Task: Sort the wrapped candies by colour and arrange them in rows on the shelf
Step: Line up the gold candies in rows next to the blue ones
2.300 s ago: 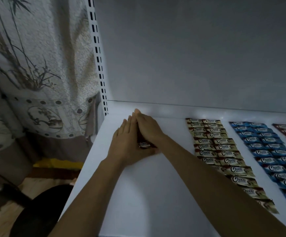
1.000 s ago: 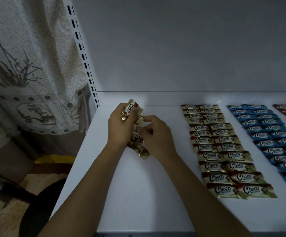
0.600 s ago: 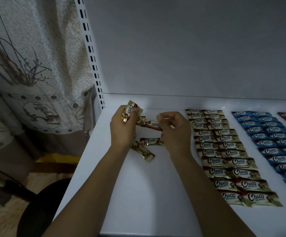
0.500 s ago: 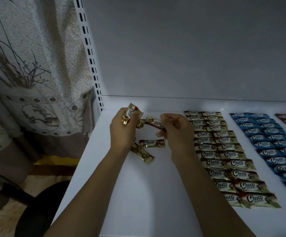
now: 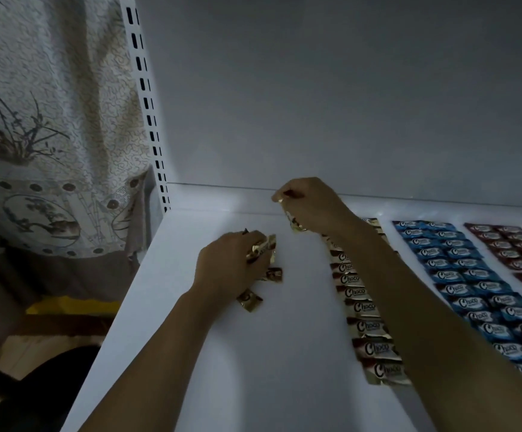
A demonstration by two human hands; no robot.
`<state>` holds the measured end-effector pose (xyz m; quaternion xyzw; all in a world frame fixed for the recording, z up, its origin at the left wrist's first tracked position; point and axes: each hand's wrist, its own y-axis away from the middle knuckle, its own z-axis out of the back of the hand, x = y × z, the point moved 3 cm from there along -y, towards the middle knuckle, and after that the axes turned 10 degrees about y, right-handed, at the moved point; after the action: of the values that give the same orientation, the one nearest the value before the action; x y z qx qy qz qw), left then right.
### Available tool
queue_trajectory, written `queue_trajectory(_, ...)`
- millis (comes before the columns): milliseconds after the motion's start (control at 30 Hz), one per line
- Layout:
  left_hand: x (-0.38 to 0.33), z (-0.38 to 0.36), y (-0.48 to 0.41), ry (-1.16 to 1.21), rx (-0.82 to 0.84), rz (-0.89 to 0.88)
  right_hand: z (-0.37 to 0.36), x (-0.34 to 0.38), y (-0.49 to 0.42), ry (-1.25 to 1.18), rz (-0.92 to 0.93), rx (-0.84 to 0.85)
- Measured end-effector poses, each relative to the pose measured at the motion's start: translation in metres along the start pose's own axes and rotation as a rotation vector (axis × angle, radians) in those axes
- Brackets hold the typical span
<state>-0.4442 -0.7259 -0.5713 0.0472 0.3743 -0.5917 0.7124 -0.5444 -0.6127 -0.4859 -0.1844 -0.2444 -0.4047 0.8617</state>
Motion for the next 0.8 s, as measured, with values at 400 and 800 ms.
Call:
queue_trajectory(400,0.003,0.000,-0.002,0.155,0.005,-0.076,-0.033,-0.049,-0.019,0.115,0.091,0.096)
queue_trajectory(800,0.015,0.016,-0.008,0.474,-0.330,0.160,-0.048,-0.034,0.029,0.765,0.225,0.167)
